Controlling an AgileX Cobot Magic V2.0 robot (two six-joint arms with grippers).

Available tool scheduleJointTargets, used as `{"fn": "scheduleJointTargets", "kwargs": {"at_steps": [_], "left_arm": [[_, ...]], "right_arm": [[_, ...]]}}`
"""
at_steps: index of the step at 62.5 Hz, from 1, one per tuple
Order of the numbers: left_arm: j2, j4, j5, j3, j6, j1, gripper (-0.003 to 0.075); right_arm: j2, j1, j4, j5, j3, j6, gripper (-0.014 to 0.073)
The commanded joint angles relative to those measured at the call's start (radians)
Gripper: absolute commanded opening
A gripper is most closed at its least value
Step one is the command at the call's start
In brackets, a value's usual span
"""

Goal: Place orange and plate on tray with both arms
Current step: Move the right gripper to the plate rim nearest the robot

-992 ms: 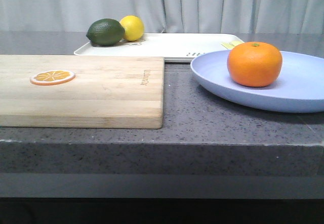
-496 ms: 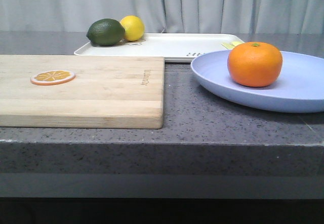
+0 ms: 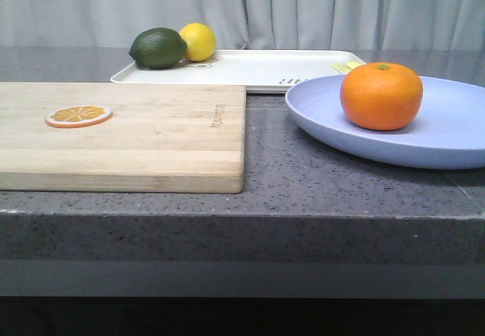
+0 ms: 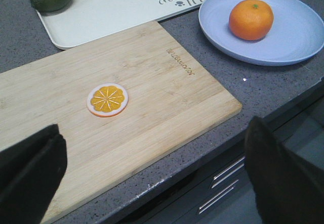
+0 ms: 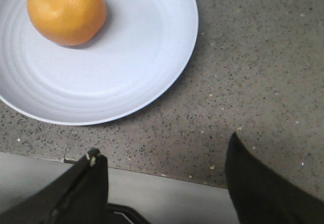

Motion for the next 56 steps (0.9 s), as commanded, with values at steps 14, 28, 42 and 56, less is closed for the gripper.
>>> {"fn": "scheduleJointTargets", "kwargs": {"at_steps": [14,28,42,56], "left_arm": [[0.004,-0.007,-0.068,-0.024,-0.01,0.001,0.0692],[0.004,-0.007,-0.068,-0.024,-0.01,0.001,0.0692],[0.004,-0.007,-0.068,-0.024,-0.01,0.001,0.0692],[0.004,-0.007,-0.068,-0.024,-0.01,0.001,0.0692]], "right_arm": [[0.356,-0.094,0.061,0.091,-0.219,0.022,0.0507],[0.52,-0.292,0.407,0.101,-0.235,-0.121,0.0507],[0.602,-0.32,0.581,0.058,-0.235,-0.193,0.0507],[0.648,-0.32,0.591,0.034,-0.235,-0.193,0.0507]]}}
